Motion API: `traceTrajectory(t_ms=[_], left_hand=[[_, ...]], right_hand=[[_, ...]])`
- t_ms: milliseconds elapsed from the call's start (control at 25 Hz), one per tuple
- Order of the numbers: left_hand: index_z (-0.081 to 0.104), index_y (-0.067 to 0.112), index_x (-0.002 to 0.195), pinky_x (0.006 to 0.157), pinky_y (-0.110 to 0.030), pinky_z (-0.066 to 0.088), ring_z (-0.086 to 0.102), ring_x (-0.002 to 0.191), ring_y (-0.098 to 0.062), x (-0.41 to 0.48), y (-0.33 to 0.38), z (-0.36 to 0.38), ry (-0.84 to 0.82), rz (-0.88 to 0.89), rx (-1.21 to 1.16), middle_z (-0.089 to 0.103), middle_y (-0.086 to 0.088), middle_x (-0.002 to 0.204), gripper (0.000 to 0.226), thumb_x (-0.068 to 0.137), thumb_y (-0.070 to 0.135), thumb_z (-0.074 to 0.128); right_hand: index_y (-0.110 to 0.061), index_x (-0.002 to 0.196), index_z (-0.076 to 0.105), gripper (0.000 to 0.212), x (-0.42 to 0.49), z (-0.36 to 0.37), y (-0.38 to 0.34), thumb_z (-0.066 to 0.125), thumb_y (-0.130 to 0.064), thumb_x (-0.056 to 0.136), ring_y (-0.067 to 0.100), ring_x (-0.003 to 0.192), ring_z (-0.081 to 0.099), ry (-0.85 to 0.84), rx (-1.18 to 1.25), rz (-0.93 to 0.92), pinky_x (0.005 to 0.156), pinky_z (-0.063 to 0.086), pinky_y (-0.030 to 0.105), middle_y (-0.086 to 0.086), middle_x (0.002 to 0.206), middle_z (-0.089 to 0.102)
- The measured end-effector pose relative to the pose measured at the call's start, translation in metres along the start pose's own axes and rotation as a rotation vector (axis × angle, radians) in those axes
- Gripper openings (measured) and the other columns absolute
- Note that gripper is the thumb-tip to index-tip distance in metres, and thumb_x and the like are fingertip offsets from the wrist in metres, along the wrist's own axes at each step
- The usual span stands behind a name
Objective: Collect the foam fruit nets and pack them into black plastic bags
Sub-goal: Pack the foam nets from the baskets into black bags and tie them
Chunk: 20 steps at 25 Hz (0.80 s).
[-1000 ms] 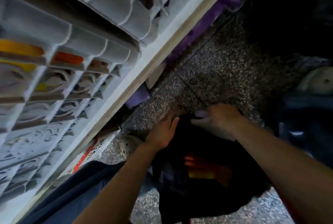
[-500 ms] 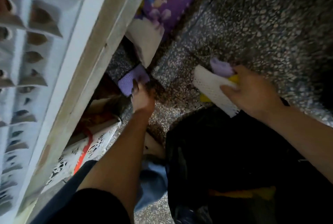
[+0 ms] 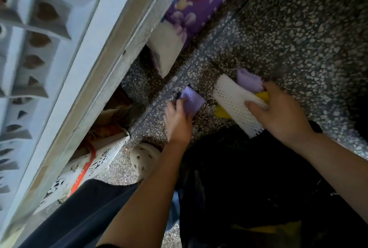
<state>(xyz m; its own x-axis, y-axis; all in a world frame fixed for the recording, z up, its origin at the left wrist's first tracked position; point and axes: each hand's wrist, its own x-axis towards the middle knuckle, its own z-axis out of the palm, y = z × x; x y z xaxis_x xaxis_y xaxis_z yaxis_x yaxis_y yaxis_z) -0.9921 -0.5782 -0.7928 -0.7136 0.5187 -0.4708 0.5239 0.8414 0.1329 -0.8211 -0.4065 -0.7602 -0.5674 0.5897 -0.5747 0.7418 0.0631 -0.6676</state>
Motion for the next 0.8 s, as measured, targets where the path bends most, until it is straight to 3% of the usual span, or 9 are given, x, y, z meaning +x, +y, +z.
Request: traceTrajectory(t_ms=[80, 160, 320, 440, 520, 600, 680, 800], left_hand=[[0.034, 0.008, 0.139, 0.103, -0.048, 0.029, 0.034, 0.128, -0.039, 0.006, 0.006, -0.004, -0.068, -0.181, 0.017, 0.036, -0.02, 0.137, 0.069, 0.082, 0.022, 0.068], [0.031, 0.008, 0.139, 0.104, -0.046, 0.027, 0.033, 0.131, -0.038, 0.01, 0.01, -0.009, -0.171, -0.264, 0.012, 0.036, -0.019, 0.141, 0.072, 0.081, 0.027, 0.069], [0.042, 0.007, 0.129, 0.085, -0.038, 0.041, 0.053, 0.113, -0.039, 0.003, 0.025, -0.021, -0.207, -0.233, -0.123, 0.054, -0.022, 0.125, 0.046, 0.089, 0.023, 0.06], [0.044, 0.006, 0.125, 0.071, -0.036, 0.038, 0.057, 0.101, -0.038, -0.018, 0.046, -0.038, -0.107, -0.15, -0.246, 0.059, -0.023, 0.11, 0.038, 0.093, 0.024, 0.055], [0.048, 0.006, 0.121, 0.067, -0.033, 0.034, 0.059, 0.097, -0.034, -0.039, 0.065, -0.053, -0.046, -0.051, -0.351, 0.061, -0.02, 0.106, 0.034, 0.092, 0.022, 0.055], [0.053, 0.007, 0.118, 0.072, -0.031, 0.041, 0.06, 0.096, -0.029, -0.062, 0.086, -0.066, -0.044, 0.045, -0.485, 0.064, -0.015, 0.106, 0.035, 0.089, 0.027, 0.055], [0.057, 0.009, 0.114, 0.077, -0.027, 0.045, 0.061, 0.093, -0.024, -0.082, 0.105, -0.076, -0.087, 0.093, -0.625, 0.065, -0.008, 0.102, 0.043, 0.081, 0.035, 0.05], [0.058, 0.007, 0.123, 0.093, -0.013, 0.036, 0.052, 0.106, -0.007, -0.111, 0.124, -0.095, -0.062, 0.184, -0.778, 0.059, -0.005, 0.117, 0.047, 0.085, 0.03, 0.043]], right_hand=[[-0.008, 0.138, 0.038, 0.058, -0.004, -0.006, 0.002, 0.059, -0.034, 0.09, 0.032, 0.112, 0.053, -0.023, 0.026, 0.034, 0.077, 0.04, 0.032, 0.013, 0.126, 0.056], [-0.007, 0.135, 0.041, 0.055, -0.007, -0.009, 0.001, 0.06, -0.033, 0.09, 0.033, 0.111, 0.053, -0.025, 0.026, 0.056, 0.077, 0.041, 0.034, 0.015, 0.125, 0.056], [-0.004, 0.126, 0.044, 0.048, -0.011, -0.014, -0.006, 0.063, -0.028, 0.088, 0.035, 0.106, 0.055, 0.062, 0.027, 0.067, 0.074, 0.04, 0.035, 0.019, 0.119, 0.057], [-0.004, 0.125, 0.039, 0.048, -0.015, -0.022, -0.021, 0.062, -0.026, 0.089, 0.034, 0.109, 0.054, 0.066, 0.05, 0.131, 0.072, 0.036, 0.032, 0.017, 0.122, 0.053], [-0.004, 0.125, 0.037, 0.05, -0.022, -0.029, -0.034, 0.064, -0.025, 0.088, 0.032, 0.115, 0.052, 0.078, 0.079, 0.16, 0.08, 0.038, 0.031, 0.017, 0.128, 0.051], [-0.003, 0.126, 0.038, 0.051, -0.038, -0.036, -0.048, 0.064, -0.027, 0.088, 0.033, 0.119, 0.051, 0.053, 0.037, 0.119, 0.089, 0.039, 0.033, 0.018, 0.13, 0.052], [-0.004, 0.119, 0.041, 0.046, -0.057, -0.044, -0.061, 0.061, -0.032, 0.089, 0.033, 0.112, 0.056, 0.005, -0.014, 0.023, 0.082, 0.04, 0.032, 0.018, 0.118, 0.057], [-0.002, 0.118, 0.042, 0.05, -0.083, -0.06, -0.078, 0.065, -0.034, 0.086, 0.025, 0.105, 0.056, 0.023, 0.138, -0.021, 0.074, 0.037, 0.022, 0.01, 0.107, 0.054]])
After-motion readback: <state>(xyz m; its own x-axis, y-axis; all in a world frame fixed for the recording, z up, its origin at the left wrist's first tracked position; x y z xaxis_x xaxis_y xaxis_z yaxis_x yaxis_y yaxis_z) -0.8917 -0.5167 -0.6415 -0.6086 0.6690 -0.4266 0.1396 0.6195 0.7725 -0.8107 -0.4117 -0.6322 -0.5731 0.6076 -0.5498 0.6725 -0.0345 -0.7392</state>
